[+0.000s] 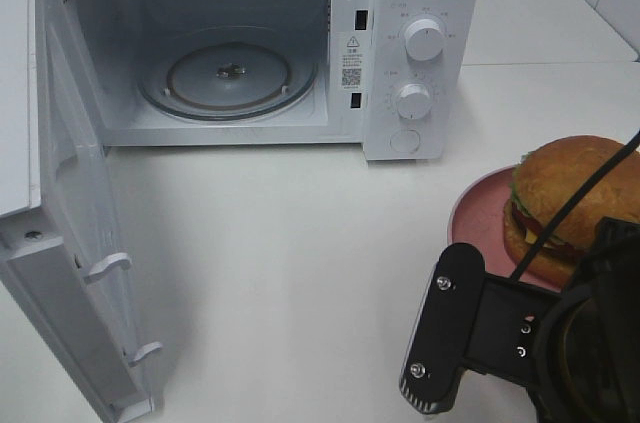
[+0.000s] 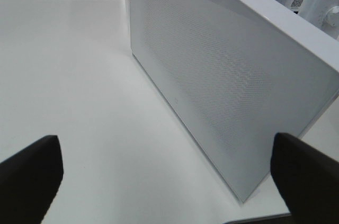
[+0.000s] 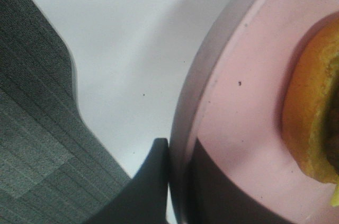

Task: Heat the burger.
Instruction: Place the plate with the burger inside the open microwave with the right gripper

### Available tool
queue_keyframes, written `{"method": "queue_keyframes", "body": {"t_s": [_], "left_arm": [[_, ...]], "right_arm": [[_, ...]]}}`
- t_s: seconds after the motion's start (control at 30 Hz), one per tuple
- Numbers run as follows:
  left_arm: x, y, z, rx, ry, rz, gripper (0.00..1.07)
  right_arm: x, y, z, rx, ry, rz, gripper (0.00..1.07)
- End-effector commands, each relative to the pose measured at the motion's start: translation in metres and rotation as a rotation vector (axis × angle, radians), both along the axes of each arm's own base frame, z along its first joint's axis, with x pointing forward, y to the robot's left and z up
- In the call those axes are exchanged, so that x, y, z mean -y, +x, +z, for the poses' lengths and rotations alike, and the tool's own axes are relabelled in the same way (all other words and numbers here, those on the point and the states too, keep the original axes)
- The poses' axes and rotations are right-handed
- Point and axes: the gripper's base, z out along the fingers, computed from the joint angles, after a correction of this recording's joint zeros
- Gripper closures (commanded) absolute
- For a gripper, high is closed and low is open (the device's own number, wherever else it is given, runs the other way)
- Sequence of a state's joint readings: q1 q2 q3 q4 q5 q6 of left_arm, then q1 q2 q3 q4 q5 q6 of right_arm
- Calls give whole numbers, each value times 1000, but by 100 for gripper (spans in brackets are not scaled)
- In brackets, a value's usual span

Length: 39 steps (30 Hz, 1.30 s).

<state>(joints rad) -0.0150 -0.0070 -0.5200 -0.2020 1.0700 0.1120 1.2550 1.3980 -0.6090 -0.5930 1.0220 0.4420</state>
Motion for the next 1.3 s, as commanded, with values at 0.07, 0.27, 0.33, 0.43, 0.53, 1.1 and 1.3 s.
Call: {"method": "queue_keyframes", "body": {"t_s": [0.07,0.27,0.33,0.43,0.53,1.1,1.3], "left_arm": [[0,0,-1,-8,-2,5,7],[0,0,-1,-8,-2,5,7],[0,0,-1,-8,-2,5,7],[0,0,-1,-8,-2,5,7],[0,0,-1,-8,-2,5,7],[0,0,-1,-8,-2,5,7],[0,0,-1,-8,-2,5,7]], "right_arm": [[0,4,5,72,-49,90,107],[-6,6,6,62,-55,216,107],[-10,8,8,68,-50,264,107],[-13,10,9,91,-44,316,107],[-17,12,10,100,-33,380,107],[-35,13,9,106,13,666,107],[-39,16,9,104,-7,789,107]]}}
